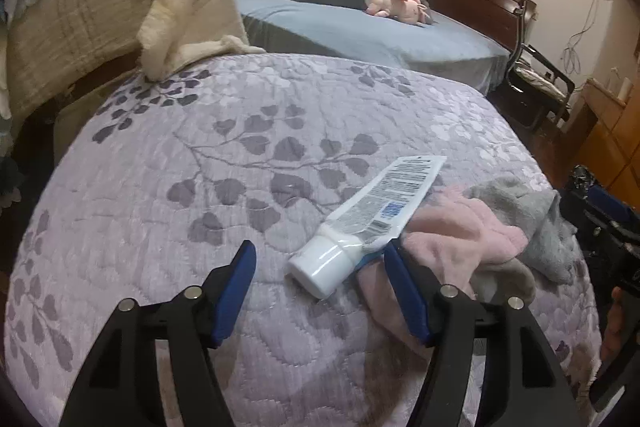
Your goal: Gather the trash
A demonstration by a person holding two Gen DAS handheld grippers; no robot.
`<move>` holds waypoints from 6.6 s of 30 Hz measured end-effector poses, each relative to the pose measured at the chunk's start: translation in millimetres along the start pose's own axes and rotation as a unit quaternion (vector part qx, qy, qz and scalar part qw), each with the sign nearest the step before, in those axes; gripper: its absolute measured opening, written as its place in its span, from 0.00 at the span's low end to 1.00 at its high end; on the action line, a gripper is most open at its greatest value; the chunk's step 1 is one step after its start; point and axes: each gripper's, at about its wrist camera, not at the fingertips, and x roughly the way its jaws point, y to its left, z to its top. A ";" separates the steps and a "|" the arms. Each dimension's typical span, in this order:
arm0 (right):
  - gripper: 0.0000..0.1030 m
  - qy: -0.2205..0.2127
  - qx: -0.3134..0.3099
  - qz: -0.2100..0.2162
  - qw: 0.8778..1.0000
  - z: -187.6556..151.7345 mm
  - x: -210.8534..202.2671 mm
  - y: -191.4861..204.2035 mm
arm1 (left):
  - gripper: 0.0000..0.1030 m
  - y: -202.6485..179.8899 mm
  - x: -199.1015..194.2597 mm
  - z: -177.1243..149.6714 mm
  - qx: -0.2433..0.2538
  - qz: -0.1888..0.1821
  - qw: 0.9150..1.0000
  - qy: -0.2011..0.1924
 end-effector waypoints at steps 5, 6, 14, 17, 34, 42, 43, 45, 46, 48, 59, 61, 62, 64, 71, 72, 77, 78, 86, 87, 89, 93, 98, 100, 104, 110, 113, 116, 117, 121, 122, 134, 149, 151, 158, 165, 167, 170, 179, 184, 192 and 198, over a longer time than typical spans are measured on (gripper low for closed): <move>0.95 0.003 -0.001 -0.002 1.000 -1.2 1.5 -0.3 | 0.42 -6.0 1.0 -1.5 -0.013 -0.038 0.999 0.009; 0.95 0.002 0.000 -0.003 1.000 -0.9 1.9 -0.5 | 0.42 -7.0 0.2 -2.1 -0.015 -0.045 0.999 0.010; 0.95 0.004 0.001 -0.004 1.000 -1.5 3.4 -2.9 | 0.53 -3.7 1.8 4.4 -0.033 -0.038 0.999 0.011; 0.95 0.004 0.001 -0.004 1.000 -2.3 4.1 -2.5 | 0.53 -1.5 9.7 8.8 -0.033 -0.045 0.998 0.019; 0.95 0.003 0.001 -0.003 1.000 -2.6 6.3 -2.6 | 0.31 -4.0 -2.9 6.7 -0.023 -0.017 1.000 -0.010; 0.95 0.006 -0.002 -0.003 1.000 -2.5 7.5 -0.8 | 0.41 5.9 4.1 -0.5 -0.037 -0.018 0.999 0.022; 0.95 0.006 -0.002 -0.003 1.000 -2.2 7.5 -0.6 | 0.47 4.5 5.6 0.5 -0.033 -0.015 0.999 0.022; 0.95 0.006 -0.001 -0.003 1.000 -1.9 7.8 -0.4 | 0.52 2.0 9.0 2.9 -0.028 -0.011 0.999 0.024; 0.95 0.006 0.000 -0.003 1.000 -1.9 7.8 -0.3 | 0.54 2.0 11.0 3.9 -0.030 -0.011 0.999 0.025; 0.95 0.006 0.000 -0.003 1.000 -1.8 7.4 -0.9 | 0.54 3.5 13.4 5.0 -0.037 -0.012 0.999 0.026; 0.95 0.007 -0.002 0.000 1.000 -2.3 7.3 0.6 | 0.37 -2.6 14.0 0.6 -0.028 -0.014 0.999 0.029; 0.95 0.006 -0.001 0.000 1.000 -2.3 7.0 0.9 | 0.34 -5.8 13.5 0.0 -0.018 -0.010 0.999 0.026; 0.95 0.006 -0.001 0.000 1.000 -1.8 6.9 1.1 | 0.34 -6.9 12.8 -0.2 -0.016 -0.008 1.000 0.023; 0.95 0.004 -0.001 0.000 1.000 -1.6 6.1 2.5 | 0.34 -5.9 10.2 -0.4 -0.022 -0.010 1.000 0.017; 0.95 -0.013 0.000 0.017 1.000 7.2 -6.2 7.7 | 0.34 3.7 -17.9 4.3 -0.032 0.001 0.999 -0.023; 0.95 -0.017 0.000 0.023 1.000 9.1 -8.8 11.0 | 0.34 6.8 -21.5 4.8 -0.035 0.003 0.999 -0.026; 0.80 -0.017 -0.019 0.057 0.998 11.3 -13.0 31.9 | 0.34 19.9 -33.5 2.9 -0.048 0.013 0.998 -0.029; 0.79 -0.013 -0.024 0.062 0.998 11.1 -11.9 36.9 | 0.33 22.1 -36.0 2.6 -0.050 0.014 0.998 -0.031; 0.69 0.009 -0.047 0.093 0.995 4.9 1.6 69.9 | 0.33 33.7 -54.4 4.7 -0.061 0.021 0.997 -0.048; 0.69 0.012 -0.048 0.095 0.994 4.7 4.7 72.7 | 0.33 34.6 -56.4 5.5 -0.061 0.021 0.997 -0.051; 0.65 0.020 -0.052 0.098 0.994 4.0 10.6 77.7 | 0.33 35.7 -59.3 7.0 -0.061 0.020 0.996 -0.054; 0.52 0.044 -0.061 0.109 0.991 -1.3 23.3 86.4 | 0.33 33.8 -61.9 8.7 -0.057 0.020 0.997 -0.057; 0.14 0.048 -0.078 0.127 0.988 -6.4 23.2 91.4 | 0.33 28.7 -62.3 10.8 -0.050 0.018 0.997 -0.056; 0.13 0.040 -0.084 0.132 0.987 -5.3 17.1 92.0 | 0.33 26.9 -62.8 11.9 -0.049 0.018 0.997 -0.057; 0.13 0.021 -0.074 0.139 0.987 4.7 3.5 87.4 | 0.33 23.7 -64.9 15.2 -0.048 0.016 0.997 -0.060; 0.13 -0.010 -0.059 0.158 0.986 26.5 -24.5 78.5 | 0.33 16.3 -73.0 23.4 -0.042 0.013 0.997 -0.068; 0.13 -0.033 -0.052 0.160 0.985 38.4 -43.6 70.6 | 0.33 11.5 -79.2 28.1 -0.039 0.010 0.996 -0.074; 0.13 -0.050 -0.046 0.156 0.986 48.4 -58.3 61.7 | 0.33 5.1 -84.6 33.3 -0.033 0.005 0.996 -0.078; 0.13 -0.054 -0.043 0.154 0.986 50.7 -61.5 59.1 | 0.33 2.0 -86.2 34.8 -0.030 0.002 0.996 -0.078; 0.13 -0.071 -0.029 0.148 0.986 58.6 -78.1 42.7 | 0.33 -10.4 -90.7 39.7 -0.020 -0.004 0.997 -0.078; 0.13 -0.074 -0.028 0.144 0.986 59.7 -81.9 38.2 | 0.33 -14.6 -92.1 41.3 -0.018 -0.008 0.997 -0.079; 0.13 -0.098 0.003 0.119 0.988 62.5 -114.7 -13.9 | 0.34 -64.2 -100.5 54.1 0.014 -0.050 0.995 -0.087; 0.30 -0.018 -0.003 0.146 0.989 23.9 -56.8 21.2 | 0.33 -46.0 -89.9 32.2 0.003 -0.034 0.997 -0.069; 0.44 -0.010 -0.008 0.152 0.988 21.9 -52.7 27.4 | 0.33 -41.3 -89.1 30.3 -0.001 -0.030 0.997 -0.067; 0.55 -0.016 -0.007 0.113 0.993 23.4 -49.5 18.4 | 0.33 -30.6 -85.8 29.2 -0.007 -0.024 0.997 -0.070; 0.55 -0.001 0.025 0.063 0.998 22.1 -6.6 -11.4 | 0.33 -32.9 -76.9 31.1 -0.006 -0.026 0.997 -0.069; 0.55 0.005 0.026 0.055 0.998 20.5 5.1 -14.5 | 0.33 -33.6 -69.3 33.4 -0.004 -0.027 0.997 -0.068; 0.55 0.016 0.033 0.052 0.998 17.1 21.3 -18.6 | 0.33 -34.6 -55.4 35.4 -0.004 -0.026 0.998 -0.063; 0.13 0.055 0.008 0.059 0.997 13.2 46.6 -10.9 | 0.33 -33.4 -25.9 37.1 -0.007 -0.025 0.998 -0.055; 0.04 0.031 -0.007 0.074 0.997 20.7 28.4 -7.6 | 0.33 -32.0 -24.5 37.7 -0.007 -0.026 0.998 -0.054; 0.04 -0.032 -0.001 0.086 0.996 51.4 -29.6 -16.5 | 0.34 -38.5 -42.4 43.7 -0.002 -0.026 0.997 -0.067; 0.04 -0.064 0.002 0.081 0.995 64.5 -62.0 -26.5 | 0.34 -53.1 -60.6 52.7 0.010 -0.032 0.996 -0.080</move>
